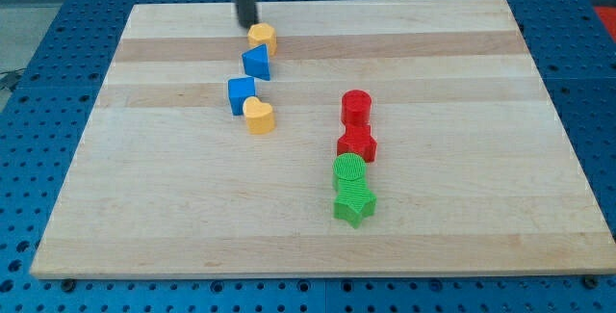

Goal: Place the arm left of the blue cube

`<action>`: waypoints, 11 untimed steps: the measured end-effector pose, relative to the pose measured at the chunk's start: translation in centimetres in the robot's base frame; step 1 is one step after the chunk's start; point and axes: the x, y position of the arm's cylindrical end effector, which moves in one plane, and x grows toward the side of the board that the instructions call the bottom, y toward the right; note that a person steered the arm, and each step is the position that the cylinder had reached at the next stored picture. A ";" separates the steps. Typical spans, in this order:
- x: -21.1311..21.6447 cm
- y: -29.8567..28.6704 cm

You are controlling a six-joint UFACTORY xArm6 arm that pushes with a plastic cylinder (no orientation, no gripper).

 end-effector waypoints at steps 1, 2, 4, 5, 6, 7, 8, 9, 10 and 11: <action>3.8 -4.3; 4.9 -5.9; 9.1 -5.6; 10.6 -2.4; 11.0 -0.6; 12.4 -0.6; 13.7 -0.7; 14.8 -1.0; 13.7 -0.1; 13.3 0.2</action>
